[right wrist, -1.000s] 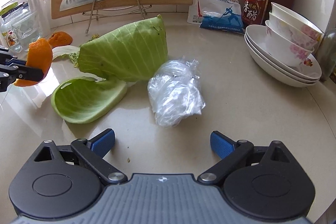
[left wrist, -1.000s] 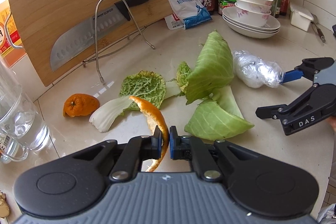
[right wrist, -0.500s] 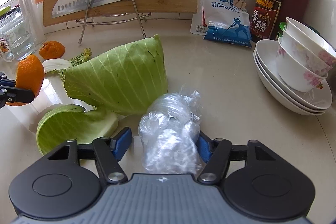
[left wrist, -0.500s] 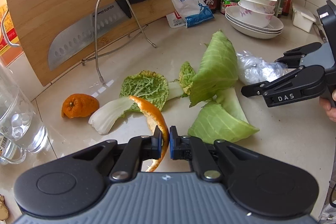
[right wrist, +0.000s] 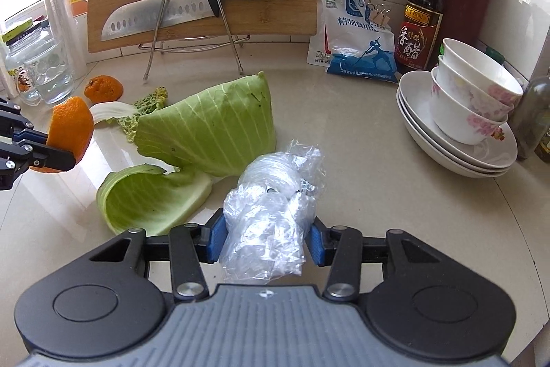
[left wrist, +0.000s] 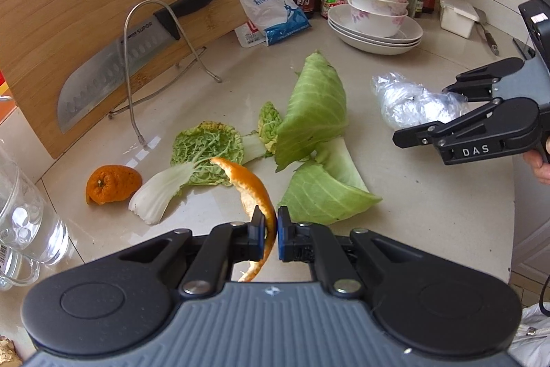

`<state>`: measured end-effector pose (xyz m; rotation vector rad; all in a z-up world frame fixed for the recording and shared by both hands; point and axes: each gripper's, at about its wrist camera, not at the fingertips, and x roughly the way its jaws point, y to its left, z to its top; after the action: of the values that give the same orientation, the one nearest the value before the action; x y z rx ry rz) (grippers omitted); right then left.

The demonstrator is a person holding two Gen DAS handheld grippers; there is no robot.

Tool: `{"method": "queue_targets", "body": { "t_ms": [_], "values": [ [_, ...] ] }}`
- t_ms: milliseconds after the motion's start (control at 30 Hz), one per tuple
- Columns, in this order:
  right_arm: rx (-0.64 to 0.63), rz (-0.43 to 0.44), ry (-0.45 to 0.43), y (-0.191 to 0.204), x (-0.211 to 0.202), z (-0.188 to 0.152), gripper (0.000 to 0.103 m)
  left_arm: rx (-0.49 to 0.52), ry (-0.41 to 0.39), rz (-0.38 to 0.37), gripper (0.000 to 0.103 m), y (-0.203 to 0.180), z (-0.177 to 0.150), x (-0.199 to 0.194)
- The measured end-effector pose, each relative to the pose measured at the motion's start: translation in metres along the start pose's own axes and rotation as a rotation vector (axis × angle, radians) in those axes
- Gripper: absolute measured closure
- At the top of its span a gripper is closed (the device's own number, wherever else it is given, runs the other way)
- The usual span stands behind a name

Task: Collect trash
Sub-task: 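Carry peel and plastic bag over the white bucket and open both tools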

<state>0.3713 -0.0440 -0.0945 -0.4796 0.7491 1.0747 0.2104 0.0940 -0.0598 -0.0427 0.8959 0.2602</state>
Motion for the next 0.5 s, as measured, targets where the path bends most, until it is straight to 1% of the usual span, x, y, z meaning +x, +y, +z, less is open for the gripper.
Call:
{"method": "queue_targets", "body": {
  "t_ms": [267,500],
  "values": [
    [0.040,-0.003,-0.008,0.002,-0.038,-0.029,0.051,0.084,0.004,-0.073,0.098,-0.030,0.000,-0.019],
    [0.092,-0.032,-0.016,0.000,-0.073,-0.060,0.051,0.145,-0.005,-0.147,0.098,-0.066,-0.001,-0.031]
  ]
}}
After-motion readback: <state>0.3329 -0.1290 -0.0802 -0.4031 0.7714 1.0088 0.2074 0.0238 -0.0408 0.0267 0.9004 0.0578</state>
